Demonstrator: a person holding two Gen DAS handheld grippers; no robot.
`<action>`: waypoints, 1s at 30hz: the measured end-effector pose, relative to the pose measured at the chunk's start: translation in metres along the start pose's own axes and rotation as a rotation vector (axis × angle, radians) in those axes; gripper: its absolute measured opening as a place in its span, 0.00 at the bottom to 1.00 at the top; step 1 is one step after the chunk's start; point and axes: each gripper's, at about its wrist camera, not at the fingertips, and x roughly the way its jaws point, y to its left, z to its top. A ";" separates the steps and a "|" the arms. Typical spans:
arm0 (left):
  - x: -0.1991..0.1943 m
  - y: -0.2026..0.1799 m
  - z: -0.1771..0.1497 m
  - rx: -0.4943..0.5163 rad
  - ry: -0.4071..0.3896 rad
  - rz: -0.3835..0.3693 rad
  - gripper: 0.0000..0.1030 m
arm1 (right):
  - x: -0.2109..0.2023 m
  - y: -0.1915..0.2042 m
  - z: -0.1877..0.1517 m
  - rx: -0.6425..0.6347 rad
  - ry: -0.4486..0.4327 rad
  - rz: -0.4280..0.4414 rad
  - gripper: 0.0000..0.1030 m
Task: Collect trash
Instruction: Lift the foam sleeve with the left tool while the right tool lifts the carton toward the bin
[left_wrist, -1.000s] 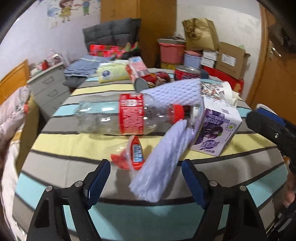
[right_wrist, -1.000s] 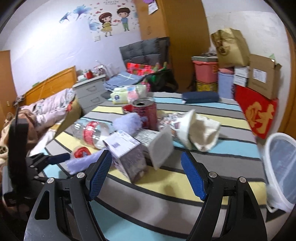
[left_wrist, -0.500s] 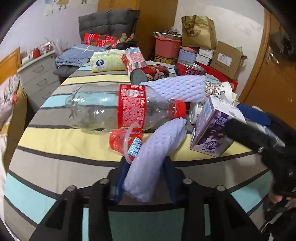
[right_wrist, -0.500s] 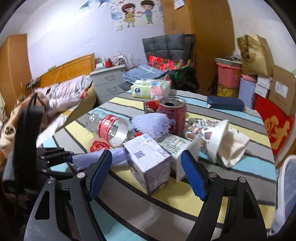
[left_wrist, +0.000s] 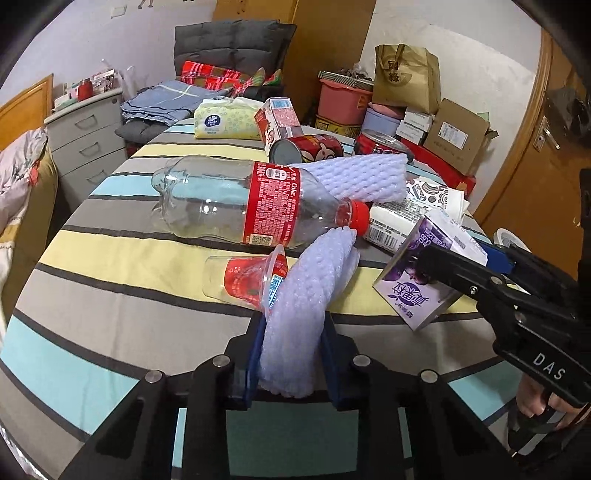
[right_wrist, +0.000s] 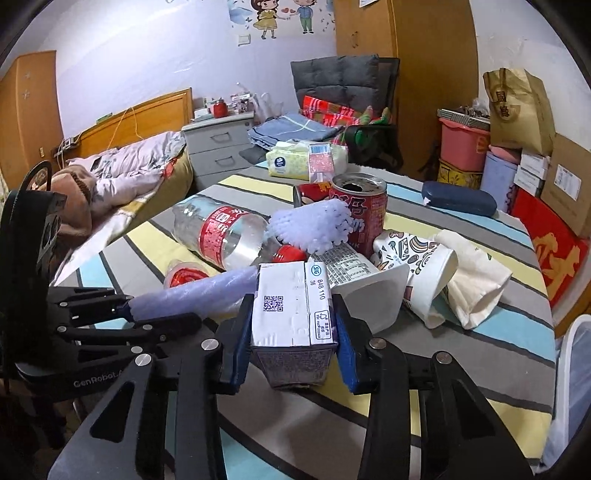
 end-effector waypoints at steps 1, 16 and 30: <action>-0.002 -0.001 -0.001 0.002 -0.005 0.001 0.28 | -0.001 -0.001 0.000 0.006 -0.006 -0.004 0.39; -0.026 -0.026 -0.003 0.008 -0.042 -0.025 0.28 | -0.027 -0.012 -0.008 0.093 -0.058 -0.019 0.39; -0.015 -0.049 -0.033 -0.004 0.020 -0.060 0.28 | -0.045 -0.025 -0.032 0.144 -0.040 -0.070 0.39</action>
